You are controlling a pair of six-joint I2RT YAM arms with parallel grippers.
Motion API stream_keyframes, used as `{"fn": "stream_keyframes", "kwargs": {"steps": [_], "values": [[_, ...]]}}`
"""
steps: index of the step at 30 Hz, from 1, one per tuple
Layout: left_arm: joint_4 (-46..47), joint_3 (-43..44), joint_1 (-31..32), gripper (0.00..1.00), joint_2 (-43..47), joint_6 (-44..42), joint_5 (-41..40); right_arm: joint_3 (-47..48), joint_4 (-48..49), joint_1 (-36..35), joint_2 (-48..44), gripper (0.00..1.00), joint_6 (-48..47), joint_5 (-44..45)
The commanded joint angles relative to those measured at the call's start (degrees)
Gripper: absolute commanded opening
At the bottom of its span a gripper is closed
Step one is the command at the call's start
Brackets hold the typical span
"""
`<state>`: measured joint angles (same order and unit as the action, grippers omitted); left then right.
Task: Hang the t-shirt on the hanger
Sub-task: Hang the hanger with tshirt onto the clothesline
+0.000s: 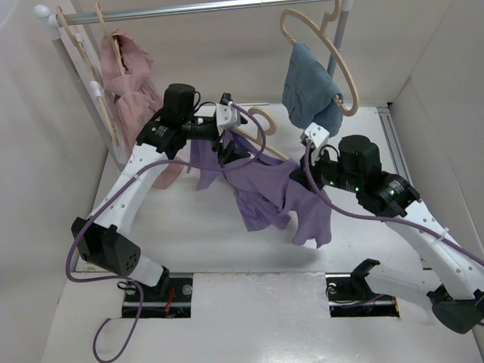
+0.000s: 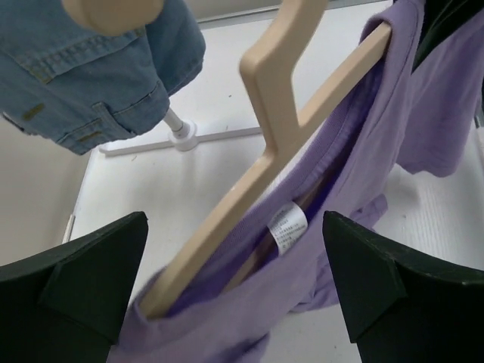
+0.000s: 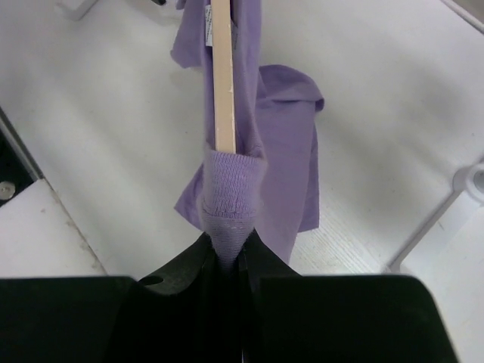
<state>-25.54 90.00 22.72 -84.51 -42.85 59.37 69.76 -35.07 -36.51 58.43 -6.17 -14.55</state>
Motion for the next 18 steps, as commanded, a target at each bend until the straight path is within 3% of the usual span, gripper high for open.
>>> {"fn": "stream_keyframes", "kwargs": {"steps": [1, 6, 13, 18], "values": [[8.29, -2.45, -0.22, 1.00, 3.04, 8.90, -2.93, 0.20, 6.94, 1.00, -0.69, 0.00, 3.45, 3.90], [23.33, -4.83, -0.22, 1.00, 5.94, 22.27, -19.72, 2.83, 4.93, 2.15, 0.01, 0.00, 5.21, 10.67], [28.00, -4.21, -0.22, 1.00, 9.35, 31.93, -33.86, 17.24, 1.67, 3.29, 7.74, 0.00, 5.21, 18.66], [28.00, -7.11, -0.22, 1.00, 12.78, 33.45, -35.64, 29.36, 2.90, 4.96, 15.98, 0.00, 5.21, 21.58]]}}
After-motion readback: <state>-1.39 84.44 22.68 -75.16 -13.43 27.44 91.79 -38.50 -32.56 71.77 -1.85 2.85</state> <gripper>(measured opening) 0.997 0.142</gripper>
